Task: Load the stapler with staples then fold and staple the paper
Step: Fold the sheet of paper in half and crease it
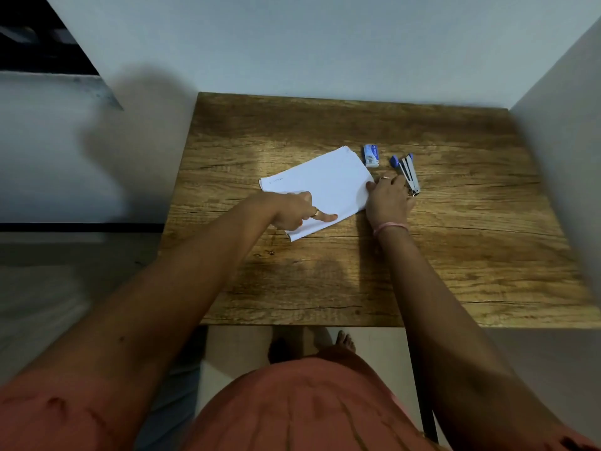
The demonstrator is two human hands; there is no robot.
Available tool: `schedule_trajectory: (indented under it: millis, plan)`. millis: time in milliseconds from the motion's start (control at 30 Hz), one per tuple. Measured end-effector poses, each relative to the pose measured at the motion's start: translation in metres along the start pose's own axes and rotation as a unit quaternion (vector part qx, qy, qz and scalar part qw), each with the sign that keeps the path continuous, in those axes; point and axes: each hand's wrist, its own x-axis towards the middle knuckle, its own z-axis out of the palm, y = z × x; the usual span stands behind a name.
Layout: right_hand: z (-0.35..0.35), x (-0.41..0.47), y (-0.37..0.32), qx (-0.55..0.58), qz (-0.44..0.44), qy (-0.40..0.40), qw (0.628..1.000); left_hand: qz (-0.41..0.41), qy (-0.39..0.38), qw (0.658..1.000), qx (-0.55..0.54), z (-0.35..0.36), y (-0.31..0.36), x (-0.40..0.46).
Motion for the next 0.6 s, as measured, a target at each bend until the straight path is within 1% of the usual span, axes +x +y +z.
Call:
schedule_trajectory:
  millis: [100,267,500,600]
  plan:
    - [0.000,-0.002,0.001,0.006,-0.006,0.004,1.000,0.013,-0.027,0.999,-0.017,-0.002,-0.006,0.001]
    - [0.002,-0.003,0.003,0.006,-0.008,0.009,1.000,0.036,-0.029,0.998,-0.032,-0.003,-0.013,0.004]
    - [-0.003,-0.007,0.010,0.123,-0.001,0.013,0.992,0.040,0.012,0.999,-0.016,0.004,-0.011,0.006]
    - [-0.005,-0.030,0.012,0.128,-0.042,0.043,0.990,0.044,0.012,0.999,-0.005,0.004,-0.011,0.008]
